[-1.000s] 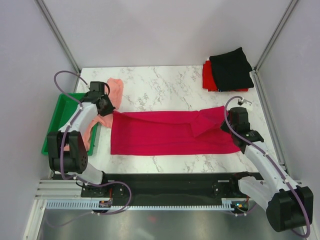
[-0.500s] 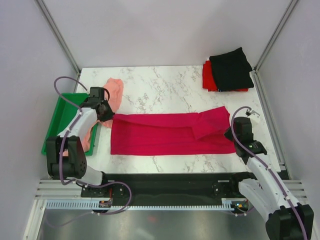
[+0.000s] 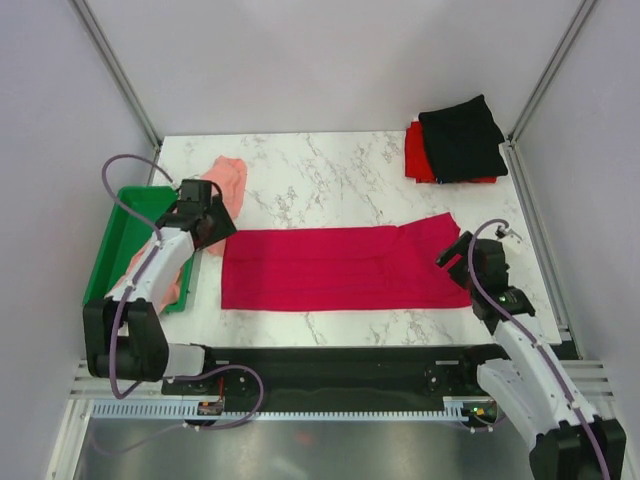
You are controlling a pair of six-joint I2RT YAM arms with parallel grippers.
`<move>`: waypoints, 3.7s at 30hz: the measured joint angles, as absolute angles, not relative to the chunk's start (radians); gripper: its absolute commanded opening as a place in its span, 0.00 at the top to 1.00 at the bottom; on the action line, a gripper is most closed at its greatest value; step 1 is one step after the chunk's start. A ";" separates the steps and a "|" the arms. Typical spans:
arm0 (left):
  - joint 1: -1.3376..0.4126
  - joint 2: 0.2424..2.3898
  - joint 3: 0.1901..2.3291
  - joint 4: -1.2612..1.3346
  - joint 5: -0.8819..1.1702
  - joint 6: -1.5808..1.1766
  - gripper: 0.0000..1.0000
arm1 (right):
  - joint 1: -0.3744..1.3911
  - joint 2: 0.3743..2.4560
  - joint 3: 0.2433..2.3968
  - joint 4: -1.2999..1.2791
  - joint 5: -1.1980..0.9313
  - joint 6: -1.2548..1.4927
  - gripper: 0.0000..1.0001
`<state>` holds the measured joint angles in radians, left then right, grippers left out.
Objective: Fold and stack the t-shirts
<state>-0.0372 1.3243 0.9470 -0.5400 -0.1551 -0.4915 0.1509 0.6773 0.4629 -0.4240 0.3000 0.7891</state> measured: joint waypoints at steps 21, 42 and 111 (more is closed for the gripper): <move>-0.389 1.774 1.092 -0.517 -0.004 -0.551 0.46 | 0.211 1.752 1.016 -0.225 -0.025 0.735 0.15; -0.564 1.460 0.705 -0.469 0.256 -0.900 0.44 | 0.365 2.723 2.434 -0.337 -0.281 0.788 0.16; -0.606 0.902 0.353 -0.472 0.161 -0.910 0.37 | 0.902 1.169 0.471 -0.296 0.080 1.036 0.66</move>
<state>-0.6064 0.9020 0.3527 -0.4721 0.1608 -0.9096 0.9020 1.1690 0.4713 -0.2958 0.0795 1.0363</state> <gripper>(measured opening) 0.632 0.319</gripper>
